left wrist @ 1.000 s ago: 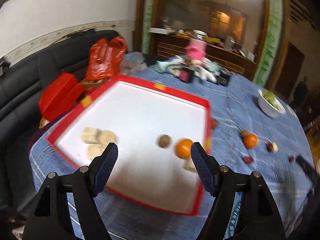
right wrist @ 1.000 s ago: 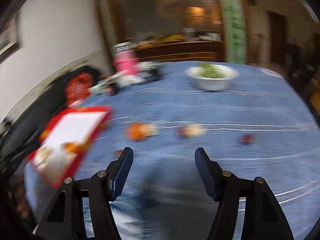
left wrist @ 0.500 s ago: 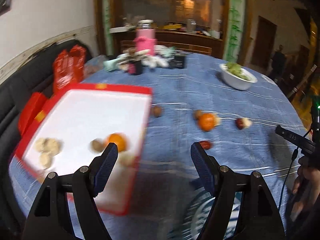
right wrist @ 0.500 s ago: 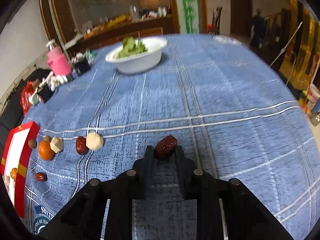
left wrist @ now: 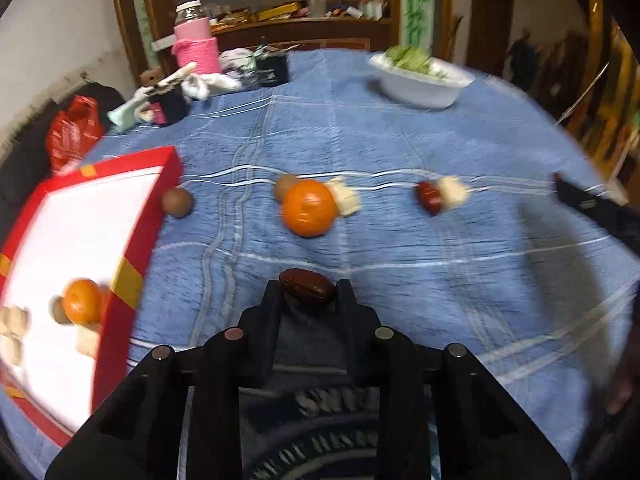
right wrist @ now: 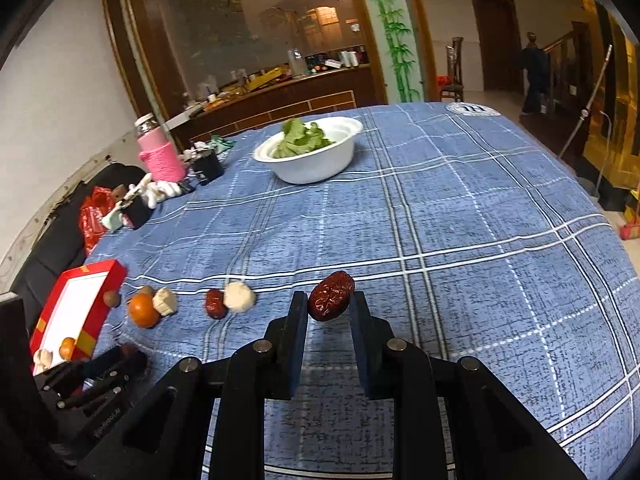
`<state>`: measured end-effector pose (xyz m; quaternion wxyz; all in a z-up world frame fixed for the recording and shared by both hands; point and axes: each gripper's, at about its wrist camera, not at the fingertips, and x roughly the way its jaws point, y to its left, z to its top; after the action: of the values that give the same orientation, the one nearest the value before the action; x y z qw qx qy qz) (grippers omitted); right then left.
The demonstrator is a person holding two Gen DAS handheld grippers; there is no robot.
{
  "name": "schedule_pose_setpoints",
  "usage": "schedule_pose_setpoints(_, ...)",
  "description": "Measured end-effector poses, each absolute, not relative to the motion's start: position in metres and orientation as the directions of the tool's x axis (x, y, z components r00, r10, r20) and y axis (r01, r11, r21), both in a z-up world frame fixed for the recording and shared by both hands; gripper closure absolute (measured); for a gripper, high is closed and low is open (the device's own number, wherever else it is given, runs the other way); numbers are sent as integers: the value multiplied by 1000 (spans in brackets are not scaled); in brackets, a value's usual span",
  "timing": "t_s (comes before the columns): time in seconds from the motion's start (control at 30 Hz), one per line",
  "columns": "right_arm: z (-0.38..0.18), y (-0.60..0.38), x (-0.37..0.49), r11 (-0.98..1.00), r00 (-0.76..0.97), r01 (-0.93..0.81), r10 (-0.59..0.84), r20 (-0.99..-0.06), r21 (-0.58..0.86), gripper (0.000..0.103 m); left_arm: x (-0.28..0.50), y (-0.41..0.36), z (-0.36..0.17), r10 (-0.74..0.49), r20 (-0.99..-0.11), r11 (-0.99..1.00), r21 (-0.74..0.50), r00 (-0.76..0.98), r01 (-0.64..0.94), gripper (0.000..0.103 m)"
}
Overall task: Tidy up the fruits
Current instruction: 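Grasp a red date with the right tool while the left tool grasps another red date, then carry the red date toward the red tray while the right tool carries its date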
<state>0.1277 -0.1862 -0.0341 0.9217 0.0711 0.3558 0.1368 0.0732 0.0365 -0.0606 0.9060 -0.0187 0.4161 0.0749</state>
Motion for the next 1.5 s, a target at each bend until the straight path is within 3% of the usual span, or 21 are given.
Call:
schedule_pose_setpoints(0.3, -27, -182, 121, 957, 726, -204, 290, -624, 207, 80, 2, 39, -31, 16, -675, 992, -79, 737, -93, 79)
schedule_pose_setpoints(0.77, -17, -137, 18, 934, 745, -300, 356, -564, 193, 81, 29, 54, -37, 77, -661, 978, -94, 746, -184, 78)
schedule_pose_setpoints(1.5, -13, -123, 1, 959, 798, -263, 277, -535, 104, 81, 20, 54, -34, 103, -639, 975, -87, 762, -205, 78)
